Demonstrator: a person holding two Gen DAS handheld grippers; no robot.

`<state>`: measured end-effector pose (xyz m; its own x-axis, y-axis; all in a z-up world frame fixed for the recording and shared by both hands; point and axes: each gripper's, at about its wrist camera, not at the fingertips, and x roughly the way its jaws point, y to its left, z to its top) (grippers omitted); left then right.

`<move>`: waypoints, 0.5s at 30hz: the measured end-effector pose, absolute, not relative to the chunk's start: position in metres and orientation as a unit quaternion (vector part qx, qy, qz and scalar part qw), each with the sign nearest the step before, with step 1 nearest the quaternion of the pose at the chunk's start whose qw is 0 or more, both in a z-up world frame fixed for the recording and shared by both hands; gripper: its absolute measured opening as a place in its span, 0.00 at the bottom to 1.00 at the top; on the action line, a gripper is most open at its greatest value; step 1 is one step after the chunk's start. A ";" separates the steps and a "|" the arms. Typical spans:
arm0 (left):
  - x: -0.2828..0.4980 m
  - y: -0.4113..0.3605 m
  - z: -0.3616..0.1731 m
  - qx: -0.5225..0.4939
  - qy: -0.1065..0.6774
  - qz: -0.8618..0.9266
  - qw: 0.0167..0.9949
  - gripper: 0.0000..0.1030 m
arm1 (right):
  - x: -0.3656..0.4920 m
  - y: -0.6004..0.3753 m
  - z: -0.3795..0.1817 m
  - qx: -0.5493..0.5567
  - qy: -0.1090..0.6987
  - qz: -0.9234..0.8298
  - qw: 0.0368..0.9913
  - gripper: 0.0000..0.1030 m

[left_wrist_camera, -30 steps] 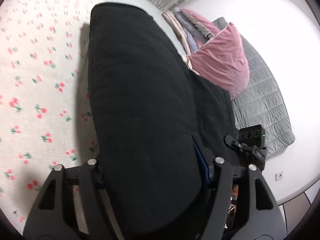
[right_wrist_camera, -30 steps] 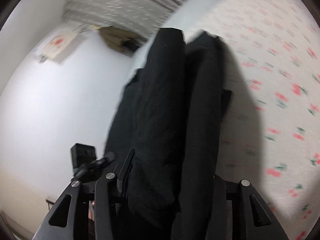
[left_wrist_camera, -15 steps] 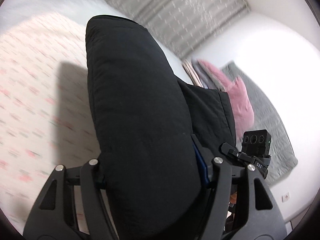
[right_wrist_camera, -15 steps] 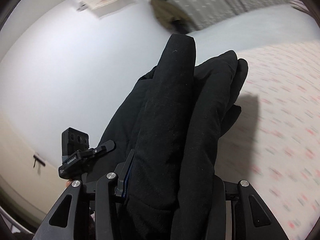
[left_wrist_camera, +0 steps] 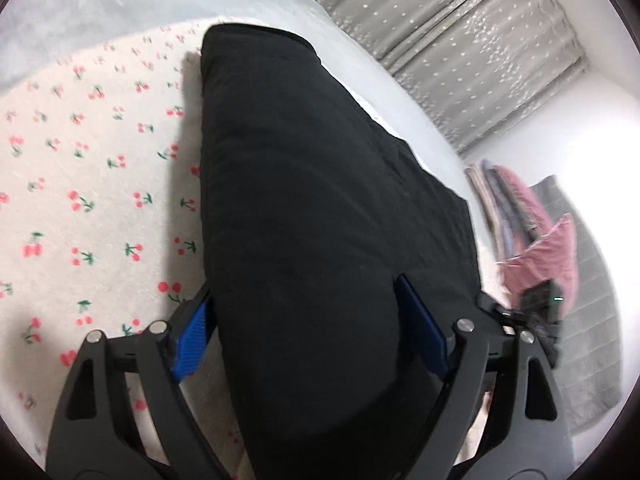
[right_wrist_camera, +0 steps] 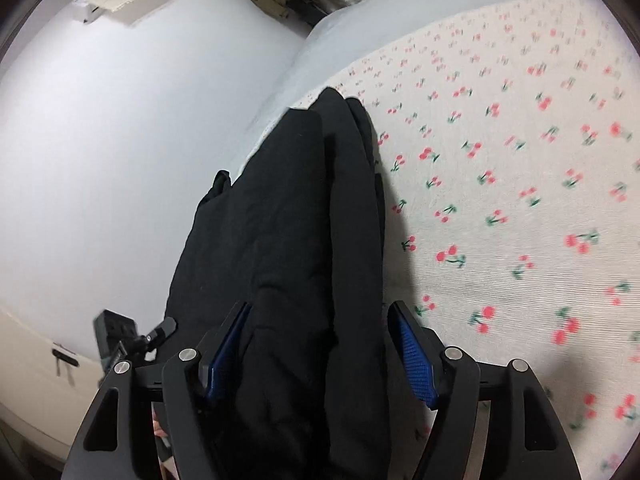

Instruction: Fold large clothes

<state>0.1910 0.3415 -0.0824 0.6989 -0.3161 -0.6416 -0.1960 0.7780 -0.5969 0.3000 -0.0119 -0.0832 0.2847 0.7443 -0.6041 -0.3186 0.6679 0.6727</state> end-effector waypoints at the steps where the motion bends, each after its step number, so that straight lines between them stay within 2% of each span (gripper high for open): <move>1: 0.191 0.338 -0.080 -0.327 0.388 -0.021 0.861 0.83 | 0.296 -0.011 -0.076 0.209 0.487 0.342 0.776 0.69; 6: 0.167 0.329 -0.062 -0.280 0.377 0.051 0.881 0.83 | 0.259 -0.031 -0.044 0.159 0.460 0.327 0.810 0.70; 10: 0.139 0.321 -0.043 -0.205 0.367 0.113 0.900 0.84 | 0.216 -0.043 -0.021 0.117 0.442 0.308 0.834 0.72; 15: 0.104 0.291 -0.031 -0.158 0.364 0.147 0.906 0.91 | 0.171 -0.058 -0.013 0.097 0.431 0.292 0.848 0.73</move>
